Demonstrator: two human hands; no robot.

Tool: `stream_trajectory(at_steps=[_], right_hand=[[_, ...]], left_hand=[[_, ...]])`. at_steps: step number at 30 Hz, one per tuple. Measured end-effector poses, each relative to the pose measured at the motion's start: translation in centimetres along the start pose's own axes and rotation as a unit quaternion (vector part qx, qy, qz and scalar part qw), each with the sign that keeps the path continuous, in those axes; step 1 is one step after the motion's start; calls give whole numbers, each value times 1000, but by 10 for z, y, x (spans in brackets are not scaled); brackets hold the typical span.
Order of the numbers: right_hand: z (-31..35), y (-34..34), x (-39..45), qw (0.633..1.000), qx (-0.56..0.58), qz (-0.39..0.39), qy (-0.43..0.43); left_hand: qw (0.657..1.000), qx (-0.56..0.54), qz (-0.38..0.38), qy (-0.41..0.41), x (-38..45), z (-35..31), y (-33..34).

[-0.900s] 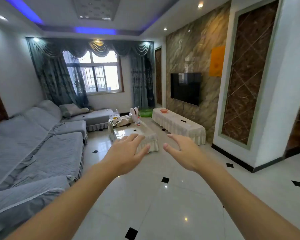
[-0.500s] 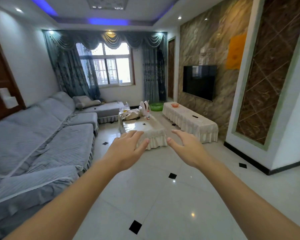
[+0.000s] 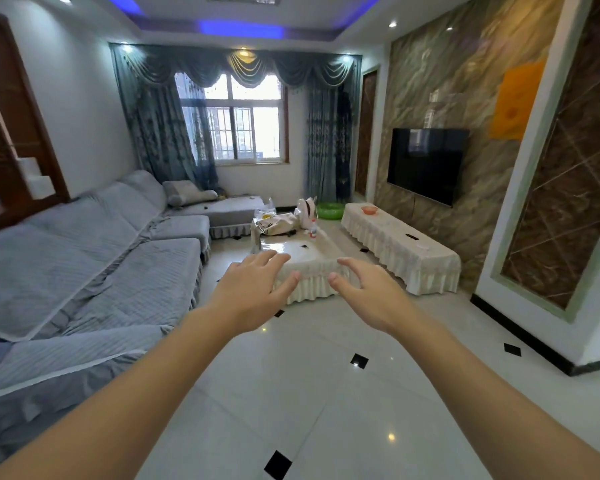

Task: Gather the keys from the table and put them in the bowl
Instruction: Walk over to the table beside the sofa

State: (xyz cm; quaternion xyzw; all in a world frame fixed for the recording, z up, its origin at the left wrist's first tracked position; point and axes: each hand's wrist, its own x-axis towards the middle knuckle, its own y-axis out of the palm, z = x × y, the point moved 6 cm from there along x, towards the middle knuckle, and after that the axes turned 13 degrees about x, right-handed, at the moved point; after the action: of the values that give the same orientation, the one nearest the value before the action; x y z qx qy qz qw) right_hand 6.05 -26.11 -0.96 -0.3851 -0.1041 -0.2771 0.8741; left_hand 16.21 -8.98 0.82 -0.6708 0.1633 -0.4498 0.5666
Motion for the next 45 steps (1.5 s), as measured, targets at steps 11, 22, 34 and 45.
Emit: stream_trajectory(at_steps=[11, 22, 34, 45], right_hand=[[19, 85, 122, 1000, -7, -16, 0], [-45, 105, 219, 999, -40, -11, 25], [-160, 74, 351, 999, -27, -17, 16], [-245, 54, 440, 999, -37, -14, 32]], left_hand=[[997, -66, -13, 28, 85, 121, 40], [999, -15, 1, 48, 183, 147, 107], [997, 47, 36, 50, 341, 124, 185], [996, 44, 47, 65, 453, 100, 249]])
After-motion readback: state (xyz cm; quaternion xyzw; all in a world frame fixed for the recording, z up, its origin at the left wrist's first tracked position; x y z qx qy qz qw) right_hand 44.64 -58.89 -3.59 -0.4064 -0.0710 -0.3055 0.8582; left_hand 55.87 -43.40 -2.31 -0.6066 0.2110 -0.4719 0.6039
